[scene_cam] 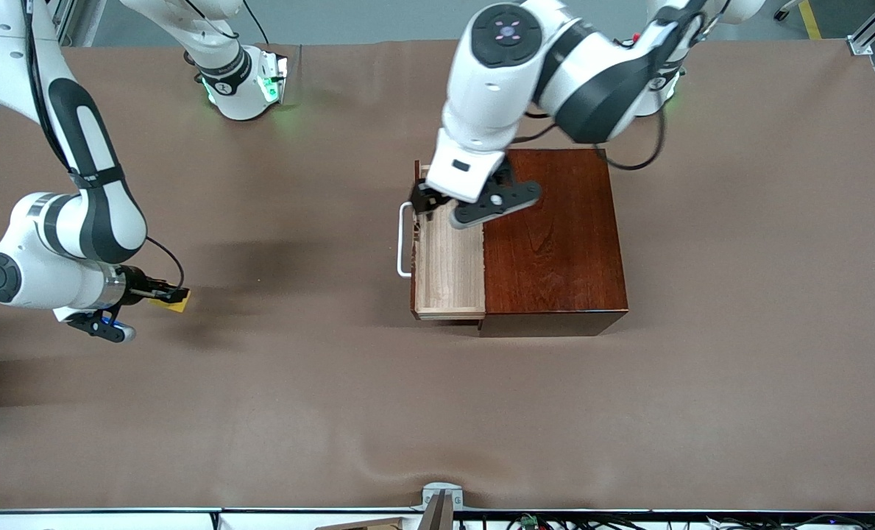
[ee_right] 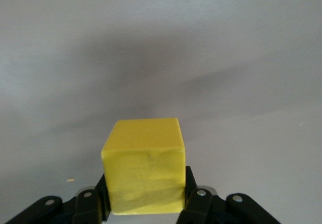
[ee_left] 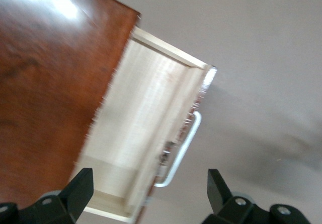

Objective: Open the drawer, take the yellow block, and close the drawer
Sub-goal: 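Place the cube on the table with the right gripper while the left gripper pushes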

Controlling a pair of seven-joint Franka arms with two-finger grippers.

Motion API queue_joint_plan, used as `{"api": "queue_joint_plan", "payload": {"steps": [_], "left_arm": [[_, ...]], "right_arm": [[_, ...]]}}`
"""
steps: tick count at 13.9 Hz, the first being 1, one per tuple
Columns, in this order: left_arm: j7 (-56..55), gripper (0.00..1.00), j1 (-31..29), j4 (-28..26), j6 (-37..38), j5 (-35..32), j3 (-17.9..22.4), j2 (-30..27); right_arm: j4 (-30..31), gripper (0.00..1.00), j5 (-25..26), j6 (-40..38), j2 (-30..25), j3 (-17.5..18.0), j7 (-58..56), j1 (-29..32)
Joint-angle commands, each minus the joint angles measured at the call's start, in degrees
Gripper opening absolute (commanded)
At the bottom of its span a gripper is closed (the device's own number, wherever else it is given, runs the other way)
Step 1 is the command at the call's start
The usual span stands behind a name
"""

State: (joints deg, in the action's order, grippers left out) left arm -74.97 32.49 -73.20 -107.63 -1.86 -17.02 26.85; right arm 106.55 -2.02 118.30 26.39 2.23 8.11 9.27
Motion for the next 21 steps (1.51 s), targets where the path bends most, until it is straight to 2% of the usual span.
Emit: {"api": "queue_joint_plan", "payload": {"steps": [1, 4, 6, 7, 8, 9, 10, 14, 17, 19, 21], "left_arm": [[-10.51, 1.0, 3.62, 3.85, -5.54, 0.36, 0.94, 5.13], [-23.42, 1.0, 10.2, 3.94, -12.4, 0.36, 6.19, 8.99], [-31.69, 1.0, 16.52, 4.9, -17.76, 0.36, 12.16, 11.72], [-35.56, 1.0, 19.77, 5.17, -20.57, 0.36, 15.24, 13.47], [-38.82, 1.0, 22.33, 5.17, -23.65, 0.45, 17.7, 14.97], [-42.5, 1.0, 23.57, 5.17, -26.03, 0.45, 18.94, 16.81], [-45.06, 1.0, 23.76, 5.17, -27.09, 0.45, 19.31, 18.39], [-48.94, 1.0, 24.02, 4.56, -27.19, 0.1, 19.75, 22.09], [-49.57, 1.0, 24.11, 4.12, -26.58, 0.19, 20.01, 22.8], [-49.48, 1.0, 23.94, 4.03, -26.06, 0.19, 20.01, 22.63], [-49.13, 1.0, 23.5, 4.12, -21.85, 0.1, 20.45, 22.02]], "right_arm": [[0.59, 0.0, 2.64, 2.89, 1.99, 1.2, -6.15, 3.91], [0.5, 0.0, 2.73, 5.18, 4.36, 1.2, -10.3, 5.76], [0.5, 0.0, 2.73, 4.83, 5.16, 1.2, -10.4, 5.5], [0.59, 0.05, 2.73, 4.57, 5.25, 1.2, -10.4, 5.24], [0.41, 0.32, 2.73, 4.57, 5.42, 1.2, -10.14, 5.15], [0.24, 0.54, 2.73, 4.65, 5.77, 1.2, -9.96, 5.15], [0.24, 0.98, 2.73, 4.74, 5.95, 1.2, -9.7, 4.97], [-0.46, 1.0, 2.99, 4.39, 6.04, 1.2, -10.22, 4.71], [-1.08, 1.0, 2.9, 3.26, 3.76, 1.55, -10.22, 4.71], [-4.4, 1.0, 2.99, -2.52, 2.35, 1.64, -10.13, 3.84], [-9.32, 1.0, 2.99, -9.64, 1.47, 1.64, -9.87, 2.69]]}}
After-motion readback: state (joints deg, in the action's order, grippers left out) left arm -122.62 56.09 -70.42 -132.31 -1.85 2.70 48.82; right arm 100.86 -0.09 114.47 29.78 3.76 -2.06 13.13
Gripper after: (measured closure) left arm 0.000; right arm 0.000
